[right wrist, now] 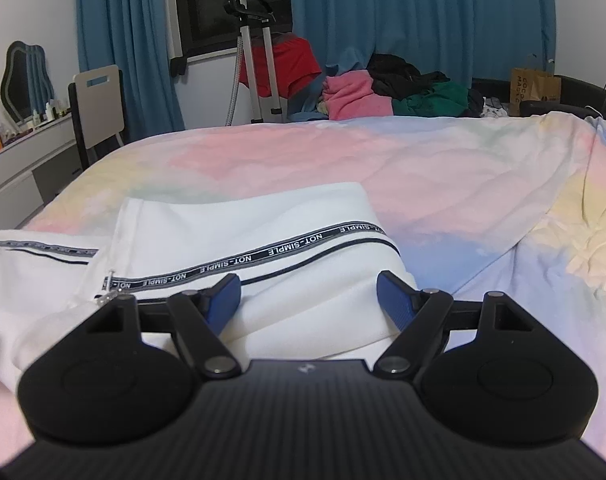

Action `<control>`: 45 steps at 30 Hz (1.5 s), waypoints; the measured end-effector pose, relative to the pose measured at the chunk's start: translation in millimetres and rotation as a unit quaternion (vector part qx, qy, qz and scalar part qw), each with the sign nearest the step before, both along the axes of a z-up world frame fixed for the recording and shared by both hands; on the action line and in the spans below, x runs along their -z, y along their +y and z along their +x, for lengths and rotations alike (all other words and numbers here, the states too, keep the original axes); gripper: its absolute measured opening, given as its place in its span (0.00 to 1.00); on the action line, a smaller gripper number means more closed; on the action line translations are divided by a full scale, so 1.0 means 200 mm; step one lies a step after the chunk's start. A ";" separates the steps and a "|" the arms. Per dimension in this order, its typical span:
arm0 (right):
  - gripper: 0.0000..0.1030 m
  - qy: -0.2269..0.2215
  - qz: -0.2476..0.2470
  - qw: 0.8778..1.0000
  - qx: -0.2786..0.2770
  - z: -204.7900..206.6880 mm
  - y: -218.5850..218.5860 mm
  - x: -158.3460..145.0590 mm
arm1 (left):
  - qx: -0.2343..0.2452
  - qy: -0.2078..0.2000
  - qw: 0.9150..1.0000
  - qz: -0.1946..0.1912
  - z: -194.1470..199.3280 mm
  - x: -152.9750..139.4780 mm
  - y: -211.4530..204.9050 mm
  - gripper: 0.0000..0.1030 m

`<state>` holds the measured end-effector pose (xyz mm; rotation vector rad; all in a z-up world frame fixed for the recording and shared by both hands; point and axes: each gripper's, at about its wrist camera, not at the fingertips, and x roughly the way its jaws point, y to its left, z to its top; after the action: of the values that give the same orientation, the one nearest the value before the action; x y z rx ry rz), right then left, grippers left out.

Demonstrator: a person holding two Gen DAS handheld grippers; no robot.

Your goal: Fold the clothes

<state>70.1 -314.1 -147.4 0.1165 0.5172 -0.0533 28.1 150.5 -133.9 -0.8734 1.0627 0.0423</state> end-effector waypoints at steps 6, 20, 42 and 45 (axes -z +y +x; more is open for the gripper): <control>0.75 -0.010 -0.008 1.000 -0.008 -0.01 0.04 -0.01 | -0.154 -0.010 0.981 -0.120 0.04 0.12 0.25 0.89; 0.73 -0.054 -0.044 0.992 -0.105 -0.08 0.30 -0.06 | -0.337 -0.075 0.933 -0.104 0.16 0.11 0.79 0.58; 0.73 -0.048 0.051 0.997 -0.017 -0.11 0.05 -0.16 | -0.263 -0.282 0.908 0.165 0.12 -0.74 -0.01 0.19; 0.73 -0.052 0.082 0.995 0.023 -0.13 -0.07 -0.19 | -0.244 -0.313 0.897 0.195 0.16 -0.86 -0.27 0.19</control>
<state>44.7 -328.9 -108.6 0.2907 0.4135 -0.0499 60.6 97.2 38.0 -0.6918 0.1981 0.3610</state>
